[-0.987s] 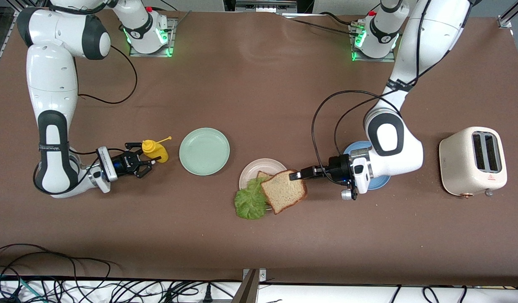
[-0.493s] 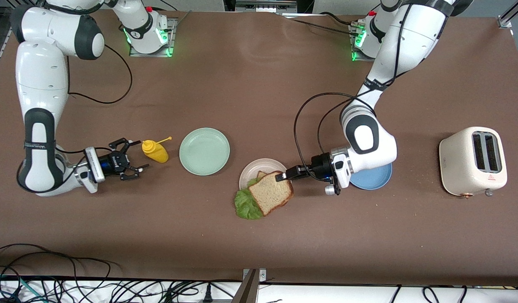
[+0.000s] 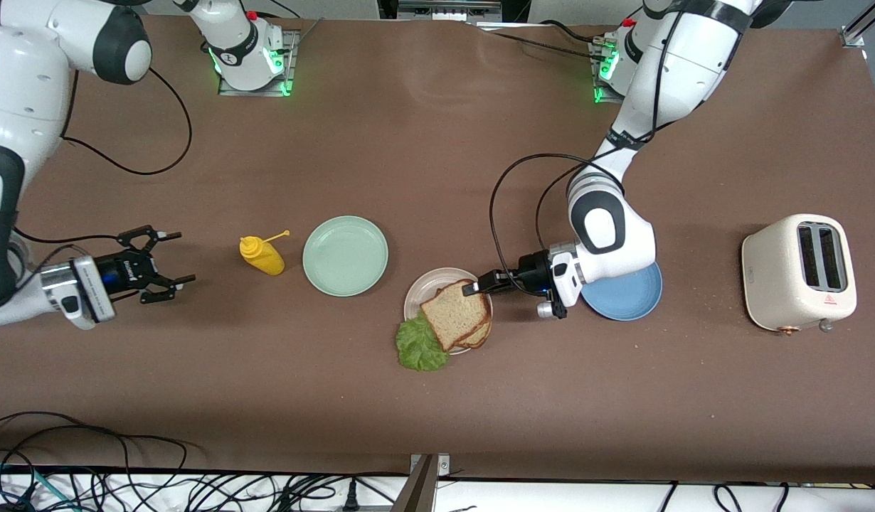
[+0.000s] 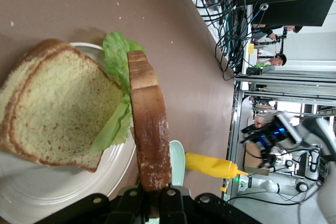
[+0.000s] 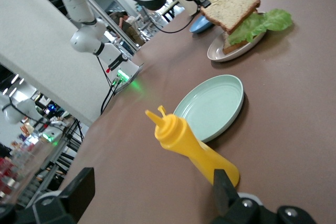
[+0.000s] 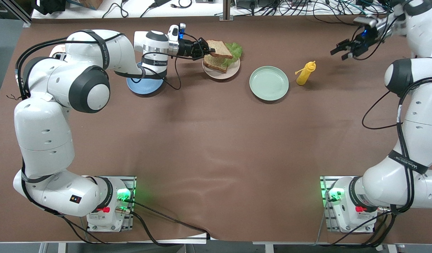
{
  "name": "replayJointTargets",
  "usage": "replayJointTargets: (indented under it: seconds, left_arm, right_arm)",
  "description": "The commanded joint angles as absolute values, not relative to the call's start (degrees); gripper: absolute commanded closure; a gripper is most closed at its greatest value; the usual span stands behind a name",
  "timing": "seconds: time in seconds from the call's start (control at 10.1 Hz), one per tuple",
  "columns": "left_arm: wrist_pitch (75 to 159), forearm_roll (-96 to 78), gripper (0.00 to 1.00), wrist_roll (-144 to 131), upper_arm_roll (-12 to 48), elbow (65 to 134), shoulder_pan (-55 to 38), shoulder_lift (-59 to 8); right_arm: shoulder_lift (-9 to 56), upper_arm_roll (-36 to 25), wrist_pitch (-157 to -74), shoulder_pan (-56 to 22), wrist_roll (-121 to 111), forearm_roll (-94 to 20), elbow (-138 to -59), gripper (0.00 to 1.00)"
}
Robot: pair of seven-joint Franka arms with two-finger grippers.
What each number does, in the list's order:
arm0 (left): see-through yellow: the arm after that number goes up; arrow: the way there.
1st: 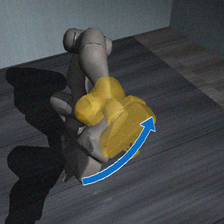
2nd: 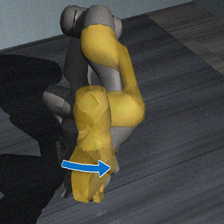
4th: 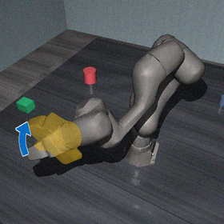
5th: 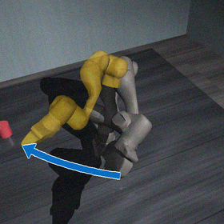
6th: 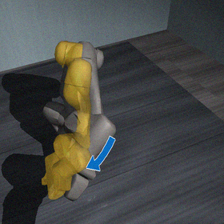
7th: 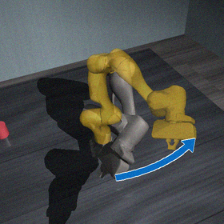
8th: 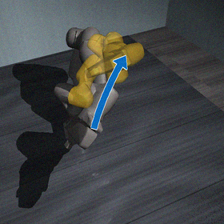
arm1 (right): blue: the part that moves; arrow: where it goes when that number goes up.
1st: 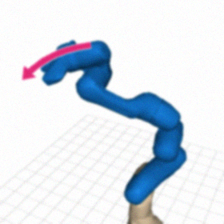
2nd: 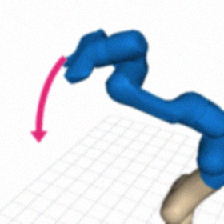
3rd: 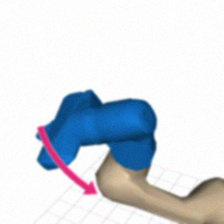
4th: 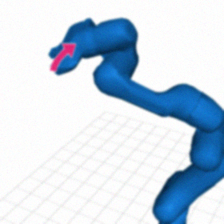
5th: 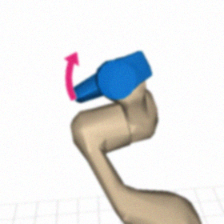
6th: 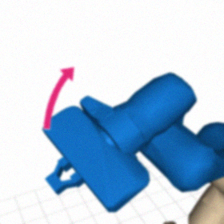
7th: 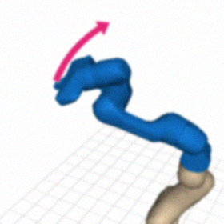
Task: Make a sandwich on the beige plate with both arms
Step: 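Open the left gripper on the toast while the right gripper draws back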
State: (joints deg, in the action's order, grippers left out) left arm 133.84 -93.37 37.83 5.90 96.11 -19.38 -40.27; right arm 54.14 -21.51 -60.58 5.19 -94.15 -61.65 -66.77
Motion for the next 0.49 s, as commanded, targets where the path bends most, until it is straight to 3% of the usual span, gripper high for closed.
replayJointTargets:
  seconds: [0.0, 0.1, 0.39]
  left_arm:
    - [136.75, -95.71, 0.63, 40.25, 5.54, 96.77, -21.52, -39.81]
    - [140.06, -95.19, 0.01, 40.34, 5.45, 96.77, -22.06, -39.73]
    - [159.11, -92.02, 0.00, 43.06, 5.36, 96.77, -26.53, -39.12]
  right_arm:
    - [51.69, -21.97, -60.73, 2.30, -81.69, -57.33, -63.75, 0.00]
    - [50.37, -22.15, -61.25, 0.81, -80.08, -52.52, -62.07, 0.00]
    - [44.33, -24.08, -66.33, -2.71, -71.94, -44.07, -63.44, 0.00]
